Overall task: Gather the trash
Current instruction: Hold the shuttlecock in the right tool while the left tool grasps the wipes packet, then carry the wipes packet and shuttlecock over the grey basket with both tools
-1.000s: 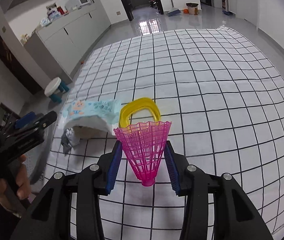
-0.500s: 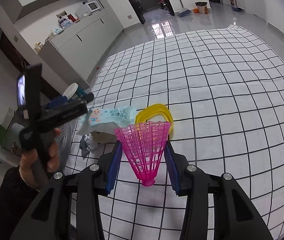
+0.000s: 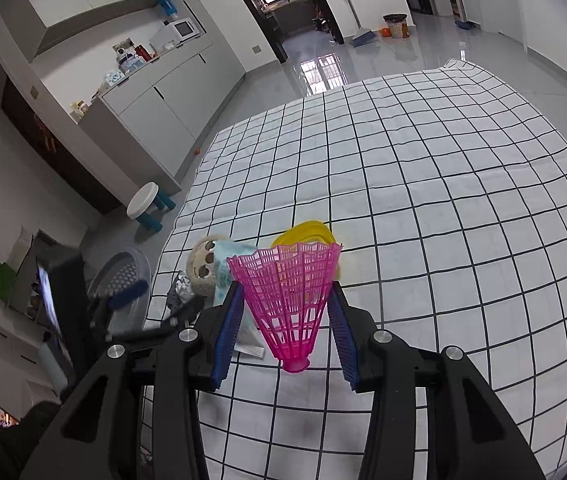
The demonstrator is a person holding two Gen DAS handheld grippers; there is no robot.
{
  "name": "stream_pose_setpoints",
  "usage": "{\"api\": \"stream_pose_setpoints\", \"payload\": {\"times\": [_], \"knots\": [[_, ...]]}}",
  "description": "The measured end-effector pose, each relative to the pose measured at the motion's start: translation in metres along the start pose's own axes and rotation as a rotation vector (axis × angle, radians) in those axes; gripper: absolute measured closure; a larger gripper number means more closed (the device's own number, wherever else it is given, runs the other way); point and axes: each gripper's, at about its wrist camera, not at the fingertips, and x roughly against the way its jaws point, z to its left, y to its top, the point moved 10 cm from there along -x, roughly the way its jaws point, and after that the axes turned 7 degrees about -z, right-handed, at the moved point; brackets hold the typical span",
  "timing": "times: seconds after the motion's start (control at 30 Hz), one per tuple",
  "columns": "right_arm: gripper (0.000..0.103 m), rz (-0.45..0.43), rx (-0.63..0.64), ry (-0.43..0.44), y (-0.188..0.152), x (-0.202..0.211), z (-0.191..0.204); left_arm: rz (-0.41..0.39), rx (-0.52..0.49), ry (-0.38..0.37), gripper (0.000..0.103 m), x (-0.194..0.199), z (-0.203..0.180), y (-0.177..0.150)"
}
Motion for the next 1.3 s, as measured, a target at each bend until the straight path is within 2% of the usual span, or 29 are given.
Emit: {"api": "stream_pose_setpoints", "payload": {"times": [0.3,0.67,0.73,0.8,0.87,1.1,1.3], "knots": [[0.061,-0.012,-0.011,0.001,-0.001,0.006,-0.004,0.017,0.000,-0.025,0.012,0.006,-0.024,-0.015],[0.061,-0.036,-0.055,0.022,0.006,0.016,-0.016,0.034,-0.013,-0.042,0.012,-0.018,-0.059,-0.006],[0.061,-0.038,-0.054,0.027,0.006,0.017,-0.016,0.042,-0.008,-0.047,0.018,-0.023,-0.064,-0.005],[0.061,-0.040,-0.054,0.029,0.007,0.017,-0.015,0.065,-0.009,-0.059,0.038,-0.028,-0.068,-0.007],[0.061,-0.037,-0.054,0.029,0.008,0.016,-0.017,0.084,-0.006,-0.072,0.047,-0.031,-0.070,-0.011],[0.061,-0.026,-0.042,0.026,0.007,0.012,-0.012,0.084,0.015,-0.081,0.049,-0.015,-0.060,-0.022],[0.061,-0.014,-0.019,0.017,0.003,0.005,-0.001,0.043,0.040,-0.068,0.049,0.016,-0.037,-0.024]]}}
